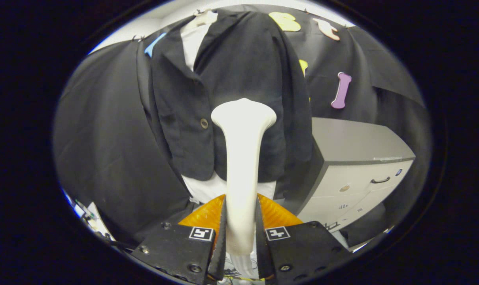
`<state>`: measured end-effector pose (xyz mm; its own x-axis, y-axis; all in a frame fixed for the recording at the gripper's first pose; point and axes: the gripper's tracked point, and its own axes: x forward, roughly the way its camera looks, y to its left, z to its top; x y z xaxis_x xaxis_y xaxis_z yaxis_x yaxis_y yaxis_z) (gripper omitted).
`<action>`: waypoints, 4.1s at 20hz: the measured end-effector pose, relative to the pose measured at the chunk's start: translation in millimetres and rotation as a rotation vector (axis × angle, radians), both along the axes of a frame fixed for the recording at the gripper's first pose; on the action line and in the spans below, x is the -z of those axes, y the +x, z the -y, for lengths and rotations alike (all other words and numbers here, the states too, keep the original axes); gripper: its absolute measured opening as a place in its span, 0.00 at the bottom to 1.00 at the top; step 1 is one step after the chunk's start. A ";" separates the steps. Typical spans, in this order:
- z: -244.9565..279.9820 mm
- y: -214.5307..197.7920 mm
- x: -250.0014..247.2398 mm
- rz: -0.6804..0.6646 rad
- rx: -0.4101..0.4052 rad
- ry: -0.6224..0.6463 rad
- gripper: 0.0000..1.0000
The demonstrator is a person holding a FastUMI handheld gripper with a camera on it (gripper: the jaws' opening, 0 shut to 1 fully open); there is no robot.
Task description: Iron the clothes twice with a garment steamer, once on the left side and once on the right side.
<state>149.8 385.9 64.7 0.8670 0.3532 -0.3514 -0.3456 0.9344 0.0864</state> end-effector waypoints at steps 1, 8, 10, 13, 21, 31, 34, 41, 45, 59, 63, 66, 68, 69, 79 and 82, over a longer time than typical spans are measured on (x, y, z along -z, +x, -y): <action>-4.8 -6.2 -16.8 0.025 -0.007 0.013 0.35; -62.3 -51.4 -123.1 0.192 -0.090 0.044 0.34; -82.3 -58.6 -148.4 0.235 -0.123 0.041 0.35; -113.5 -61.9 -178.2 0.278 -0.158 0.044 0.34; -204.0 -44.9 -212.5 0.327 -0.262 0.022 0.35; -245.4 19.4 -209.6 0.304 -0.231 0.000 0.35; -244.7 21.1 -201.0 0.306 -0.229 -0.020 0.34; -240.0 29.4 -164.3 0.255 -0.219 -0.042 0.35; -231.9 22.5 -143.3 0.216 -0.219 -0.057 0.34; -209.1 23.9 -75.6 0.059 -0.195 -0.083 0.35; -205.1 25.4 -64.6 0.050 -0.196 -0.093 0.35; -202.0 26.5 -53.1 0.033 -0.203 -0.100 0.35; -199.6 27.1 -44.7 0.022 -0.205 -0.107 0.35; -198.4 28.0 -40.0 0.017 -0.205 -0.111 0.35; -188.3 32.9 8.7 -0.066 -0.213 -0.144 0.35; -184.8 33.6 23.0 -0.093 -0.210 -0.154 0.35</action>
